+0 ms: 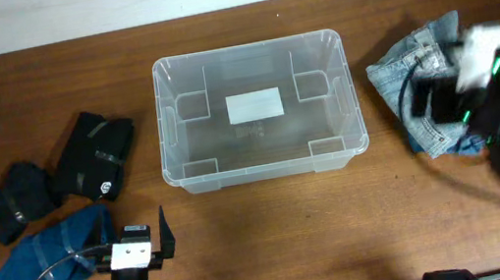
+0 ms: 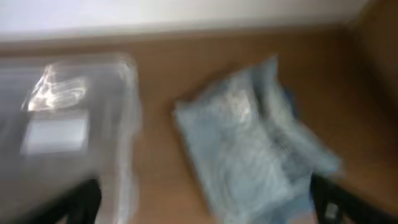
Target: Pack container
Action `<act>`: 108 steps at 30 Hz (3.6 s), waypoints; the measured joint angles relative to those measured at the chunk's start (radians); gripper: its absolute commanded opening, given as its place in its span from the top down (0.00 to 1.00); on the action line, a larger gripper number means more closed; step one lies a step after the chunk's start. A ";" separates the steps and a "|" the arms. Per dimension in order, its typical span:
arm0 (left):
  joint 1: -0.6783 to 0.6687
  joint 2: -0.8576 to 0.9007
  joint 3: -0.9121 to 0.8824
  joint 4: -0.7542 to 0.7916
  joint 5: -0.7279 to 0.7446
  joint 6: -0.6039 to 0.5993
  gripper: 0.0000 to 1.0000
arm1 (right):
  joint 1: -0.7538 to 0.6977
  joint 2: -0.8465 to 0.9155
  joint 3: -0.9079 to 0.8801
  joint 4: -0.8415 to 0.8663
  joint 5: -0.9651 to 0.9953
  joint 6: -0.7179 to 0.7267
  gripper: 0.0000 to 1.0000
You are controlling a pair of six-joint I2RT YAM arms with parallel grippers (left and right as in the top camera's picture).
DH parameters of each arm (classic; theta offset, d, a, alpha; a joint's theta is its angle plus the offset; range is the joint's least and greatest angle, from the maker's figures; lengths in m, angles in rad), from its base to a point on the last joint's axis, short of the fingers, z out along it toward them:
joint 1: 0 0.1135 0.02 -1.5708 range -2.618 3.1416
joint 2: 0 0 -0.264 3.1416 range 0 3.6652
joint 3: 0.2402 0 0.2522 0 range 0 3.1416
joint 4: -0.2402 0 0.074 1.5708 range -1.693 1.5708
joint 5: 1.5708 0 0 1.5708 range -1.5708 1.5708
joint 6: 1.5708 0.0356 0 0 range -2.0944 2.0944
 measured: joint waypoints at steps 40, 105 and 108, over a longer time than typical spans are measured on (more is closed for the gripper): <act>0.000 -0.001 0.000 0.000 0.000 0.000 0.01 | -0.457 1.061 0.395 -0.020 -0.420 -0.546 0.90; 0.000 -0.001 0.000 0.000 0.000 0.000 0.01 | 0.572 1.059 1.528 -0.785 0.107 0.880 0.96; 0.000 -0.001 0.000 0.000 0.000 0.000 0.00 | 0.584 1.061 1.422 -0.779 0.129 0.907 0.96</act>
